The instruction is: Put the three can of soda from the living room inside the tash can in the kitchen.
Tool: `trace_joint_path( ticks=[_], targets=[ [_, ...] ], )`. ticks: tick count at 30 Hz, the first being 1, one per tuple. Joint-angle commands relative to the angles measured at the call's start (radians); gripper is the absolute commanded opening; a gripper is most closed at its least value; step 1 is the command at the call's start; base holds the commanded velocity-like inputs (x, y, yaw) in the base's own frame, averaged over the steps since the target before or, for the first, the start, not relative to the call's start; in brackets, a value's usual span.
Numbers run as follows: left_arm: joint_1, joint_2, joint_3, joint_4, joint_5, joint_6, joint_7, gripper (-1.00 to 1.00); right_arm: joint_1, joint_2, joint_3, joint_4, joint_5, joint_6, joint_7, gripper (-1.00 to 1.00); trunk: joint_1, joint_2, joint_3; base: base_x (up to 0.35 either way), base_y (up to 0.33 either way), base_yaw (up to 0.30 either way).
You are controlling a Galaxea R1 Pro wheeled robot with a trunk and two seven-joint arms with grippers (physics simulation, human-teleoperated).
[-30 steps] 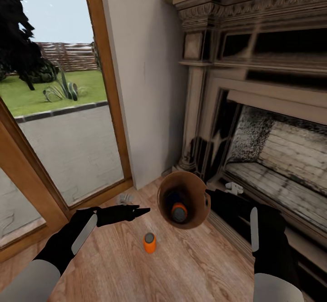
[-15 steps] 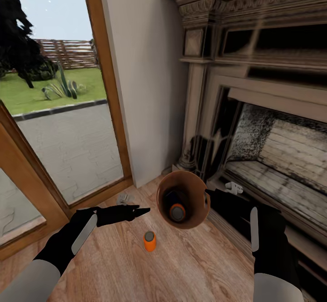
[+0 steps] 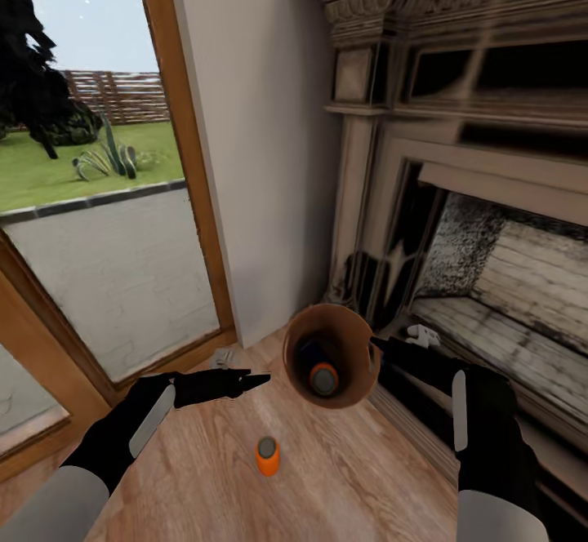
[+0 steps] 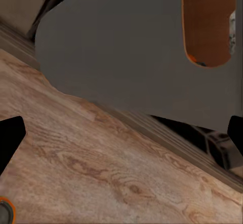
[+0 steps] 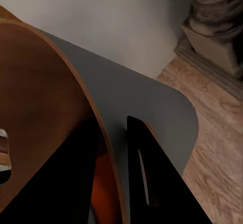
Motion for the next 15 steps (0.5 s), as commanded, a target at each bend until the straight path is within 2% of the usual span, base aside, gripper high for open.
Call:
trace_joint_path(
  ticks=[1,7,15],
  targets=[
    [0.0,0.0,0.0,-0.001,0.0,0.0,0.0,1.0,0.0,0.0,0.0,-0.001,-0.039,0.014,0.002,-1.0,0.0,0.0,0.0,0.336,0.0,0.0],
    [0.0,0.001,0.001,-0.004,0.0,-0.002,0.0,1.0,0.0,0.0,0.0,-0.006,-0.039,0.014,0.002,-1.0,0.0,0.0,0.0,0.283,0.0,0.0],
    [0.0,0.001,0.001,-0.006,0.001,-0.002,0.0,1.0,0.0,0.0,0.0,-0.016,-0.039,0.014,0.002,-1.0,0.0,0.0,0.0,0.033,0.0,0.0]
  ],
)
